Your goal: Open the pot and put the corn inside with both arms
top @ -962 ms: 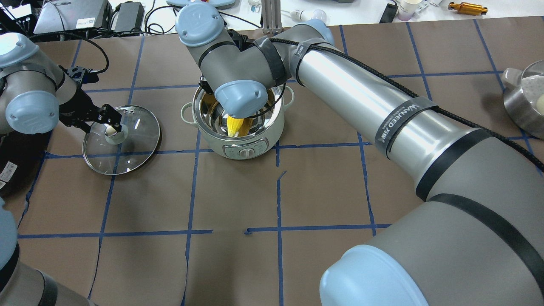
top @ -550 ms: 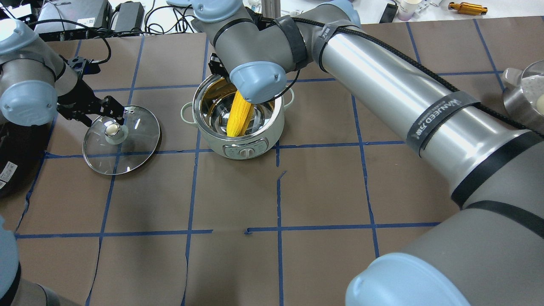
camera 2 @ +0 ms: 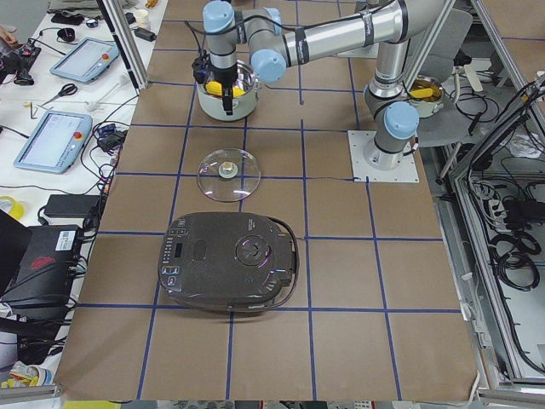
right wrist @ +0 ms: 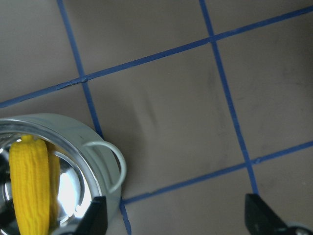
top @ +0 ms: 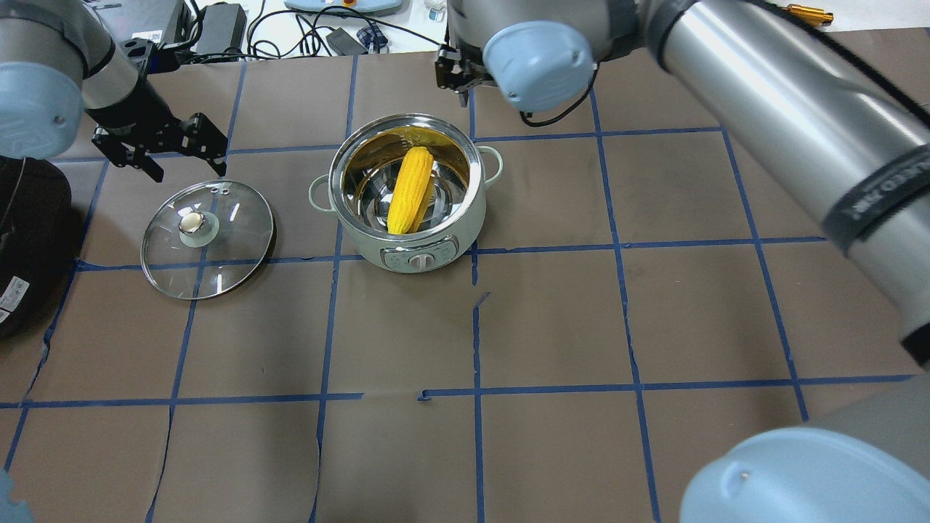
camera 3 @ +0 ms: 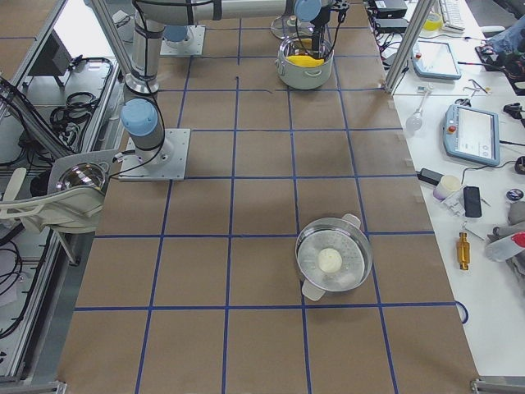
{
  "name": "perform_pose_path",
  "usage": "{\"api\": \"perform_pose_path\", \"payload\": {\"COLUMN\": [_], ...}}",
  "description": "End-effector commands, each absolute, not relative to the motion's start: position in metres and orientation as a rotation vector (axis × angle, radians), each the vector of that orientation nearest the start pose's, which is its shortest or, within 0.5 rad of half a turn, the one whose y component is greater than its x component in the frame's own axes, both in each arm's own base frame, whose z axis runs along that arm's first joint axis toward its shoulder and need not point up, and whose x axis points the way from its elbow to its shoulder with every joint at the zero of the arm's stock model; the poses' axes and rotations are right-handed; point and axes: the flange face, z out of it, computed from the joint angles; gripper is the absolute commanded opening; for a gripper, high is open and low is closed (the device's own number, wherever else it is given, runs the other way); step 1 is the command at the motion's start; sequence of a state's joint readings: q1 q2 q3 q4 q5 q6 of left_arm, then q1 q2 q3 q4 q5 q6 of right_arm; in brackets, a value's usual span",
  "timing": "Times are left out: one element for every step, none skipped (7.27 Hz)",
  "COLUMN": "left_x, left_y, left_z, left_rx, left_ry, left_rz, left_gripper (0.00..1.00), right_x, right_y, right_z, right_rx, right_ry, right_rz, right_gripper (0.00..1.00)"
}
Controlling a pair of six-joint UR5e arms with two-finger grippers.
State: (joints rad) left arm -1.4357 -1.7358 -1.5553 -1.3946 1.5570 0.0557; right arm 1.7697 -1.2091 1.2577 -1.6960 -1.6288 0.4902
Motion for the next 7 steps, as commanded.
{"api": "perform_pose_path", "payload": {"left_x": [-0.152, -0.169, -0.167, -0.162, -0.156, -0.154, -0.153], "left_y": [-0.528, -0.511, -0.494, -0.483, -0.484, -0.484, -0.484], "left_z": [0.463, 0.471, 0.485, 0.495, 0.498, 0.498, 0.499], "left_rx": [-0.024, 0.028, 0.029, 0.022, 0.000, -0.010, -0.010], "left_ry": [3.149, 3.145, 3.138, 3.136, 3.144, 3.151, 3.148], "left_rz": [-0.094, -0.048, 0.009, 0.021, 0.010, 0.008, 0.008], "left_gripper": [1.00, 1.00, 1.00, 1.00, 1.00, 1.00, 1.00], "right_x": [0.140, 0.112, 0.103, 0.101, 0.106, 0.110, 0.115], "right_y": [-0.582, -0.567, -0.552, -0.549, -0.537, -0.525, -0.518], "right_z": [0.494, 0.513, 0.523, 0.515, 0.525, 0.521, 0.507], "right_rx": [0.343, 0.280, 0.274, 0.268, 0.291, 0.396, 0.421], "right_ry": [3.155, 3.170, 3.169, 3.169, 3.168, 3.156, 3.154], "right_rz": [0.042, 0.038, 0.085, 0.110, 0.068, 0.085, 0.086], "right_gripper": [1.00, 1.00, 1.00, 1.00, 1.00, 1.00, 1.00]}}
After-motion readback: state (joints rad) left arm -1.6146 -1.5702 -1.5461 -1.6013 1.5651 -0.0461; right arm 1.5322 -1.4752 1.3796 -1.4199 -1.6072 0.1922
